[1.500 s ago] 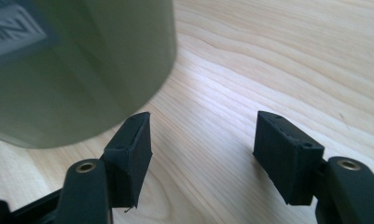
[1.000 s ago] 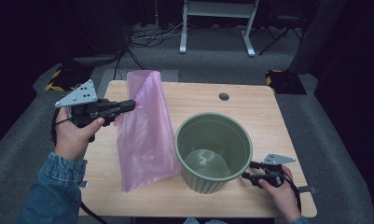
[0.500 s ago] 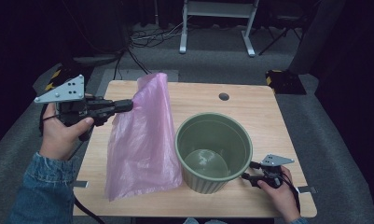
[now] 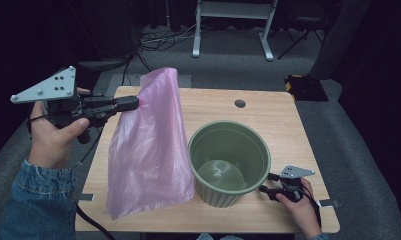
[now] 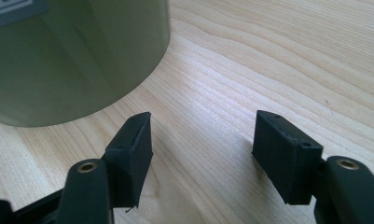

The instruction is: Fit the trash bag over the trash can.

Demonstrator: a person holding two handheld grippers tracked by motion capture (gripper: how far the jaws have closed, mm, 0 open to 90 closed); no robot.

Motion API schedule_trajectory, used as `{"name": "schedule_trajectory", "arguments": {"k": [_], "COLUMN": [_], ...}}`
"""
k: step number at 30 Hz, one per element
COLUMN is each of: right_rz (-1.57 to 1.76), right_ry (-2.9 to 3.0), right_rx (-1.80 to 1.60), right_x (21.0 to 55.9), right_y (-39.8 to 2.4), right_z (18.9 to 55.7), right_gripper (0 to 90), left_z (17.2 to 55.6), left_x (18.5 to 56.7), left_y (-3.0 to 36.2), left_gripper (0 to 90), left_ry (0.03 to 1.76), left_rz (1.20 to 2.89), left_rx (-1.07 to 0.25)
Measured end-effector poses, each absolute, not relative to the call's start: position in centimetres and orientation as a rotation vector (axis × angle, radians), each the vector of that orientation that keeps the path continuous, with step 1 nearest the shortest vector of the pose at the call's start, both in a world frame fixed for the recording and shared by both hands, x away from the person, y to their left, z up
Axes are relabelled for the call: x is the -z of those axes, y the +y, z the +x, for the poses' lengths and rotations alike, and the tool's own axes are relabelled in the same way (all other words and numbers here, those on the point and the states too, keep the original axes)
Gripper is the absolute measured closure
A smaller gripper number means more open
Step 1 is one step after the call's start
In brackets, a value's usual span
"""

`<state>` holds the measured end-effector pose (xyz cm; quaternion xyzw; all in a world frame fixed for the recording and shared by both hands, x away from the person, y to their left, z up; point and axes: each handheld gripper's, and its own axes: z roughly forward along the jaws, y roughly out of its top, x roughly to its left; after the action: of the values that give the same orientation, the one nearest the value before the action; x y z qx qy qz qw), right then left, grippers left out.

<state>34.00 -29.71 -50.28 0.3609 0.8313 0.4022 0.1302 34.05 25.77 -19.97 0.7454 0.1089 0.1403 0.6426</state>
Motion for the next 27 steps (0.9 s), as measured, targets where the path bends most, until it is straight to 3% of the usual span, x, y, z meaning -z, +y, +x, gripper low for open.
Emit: {"name": "schedule_trajectory", "arguments": {"k": [27], "right_rz": [1.049], "right_ry": [2.415], "right_rx": [-1.175], "right_x": [50.3], "right_y": [-29.8], "right_z": [34.1], "right_gripper": [37.9], "left_z": [39.5], "left_x": [20.1], "left_y": [16.7], "left_gripper": [88.7], "left_ry": [0.175], "left_rz": [1.748], "left_rx": [-0.305]}}
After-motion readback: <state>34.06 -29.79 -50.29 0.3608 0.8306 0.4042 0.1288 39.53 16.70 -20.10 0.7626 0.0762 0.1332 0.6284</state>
